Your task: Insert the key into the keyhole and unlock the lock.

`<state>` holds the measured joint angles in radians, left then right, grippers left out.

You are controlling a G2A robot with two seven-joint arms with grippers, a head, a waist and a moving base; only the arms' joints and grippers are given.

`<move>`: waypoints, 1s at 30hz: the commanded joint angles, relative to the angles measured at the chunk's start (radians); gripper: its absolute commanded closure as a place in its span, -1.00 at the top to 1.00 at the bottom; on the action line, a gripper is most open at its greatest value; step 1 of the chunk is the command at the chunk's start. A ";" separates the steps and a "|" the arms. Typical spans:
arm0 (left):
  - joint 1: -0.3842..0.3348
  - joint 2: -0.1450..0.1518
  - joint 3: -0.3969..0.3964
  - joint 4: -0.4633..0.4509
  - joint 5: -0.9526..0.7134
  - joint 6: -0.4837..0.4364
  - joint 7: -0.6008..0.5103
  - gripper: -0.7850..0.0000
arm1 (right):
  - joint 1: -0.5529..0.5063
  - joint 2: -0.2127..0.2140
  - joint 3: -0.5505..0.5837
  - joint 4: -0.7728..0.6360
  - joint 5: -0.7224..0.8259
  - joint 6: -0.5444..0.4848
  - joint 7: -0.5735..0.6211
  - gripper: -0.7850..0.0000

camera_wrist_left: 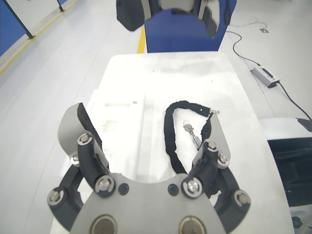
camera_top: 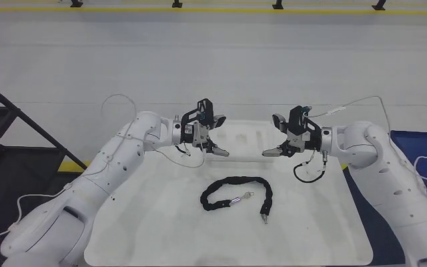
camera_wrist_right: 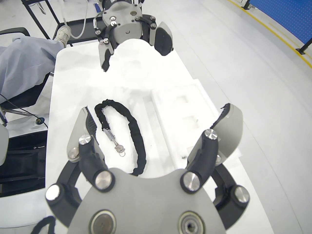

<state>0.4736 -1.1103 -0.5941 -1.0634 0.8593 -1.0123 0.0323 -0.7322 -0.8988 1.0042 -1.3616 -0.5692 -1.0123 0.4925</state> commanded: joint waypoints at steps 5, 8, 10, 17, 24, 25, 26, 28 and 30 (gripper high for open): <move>-0.111 0.029 0.046 0.029 -0.124 0.000 -0.087 1.00 | 0.083 0.003 -0.045 0.020 0.056 0.000 0.019 1.00; -0.163 0.029 0.074 0.034 -0.203 0.000 -0.124 1.00 | 0.129 0.007 -0.064 0.032 0.089 0.000 0.039 1.00; -0.198 0.031 0.088 0.037 -0.239 0.000 -0.150 1.00 | 0.157 0.010 -0.072 0.037 0.103 0.000 0.049 1.00; -0.265 0.045 0.123 0.041 -0.328 0.000 -0.216 1.00 | 0.223 0.023 -0.093 0.047 0.158 0.000 0.071 1.00; -0.267 0.047 0.131 0.044 -0.343 0.000 -0.223 1.00 | 0.224 0.024 -0.095 0.048 0.162 0.000 0.071 1.00; -0.267 0.047 0.131 0.044 -0.343 0.000 -0.223 1.00 | 0.224 0.024 -0.095 0.048 0.162 0.000 0.071 1.00; -0.267 0.047 0.131 0.044 -0.343 0.000 -0.223 1.00 | 0.224 0.024 -0.095 0.048 0.162 0.000 0.071 1.00; -0.267 0.047 0.131 0.044 -0.343 0.000 -0.222 1.00 | 0.224 0.024 -0.095 0.048 0.162 0.000 0.071 1.00; -0.267 0.047 0.131 0.044 -0.343 0.000 -0.222 1.00 | 0.224 0.024 -0.095 0.048 0.162 0.000 0.071 1.00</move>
<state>0.2070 -1.0635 -0.4634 -1.0192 0.5165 -1.0123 -0.1901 -0.5086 -0.8751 0.9095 -1.3134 -0.4070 -1.0123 0.5635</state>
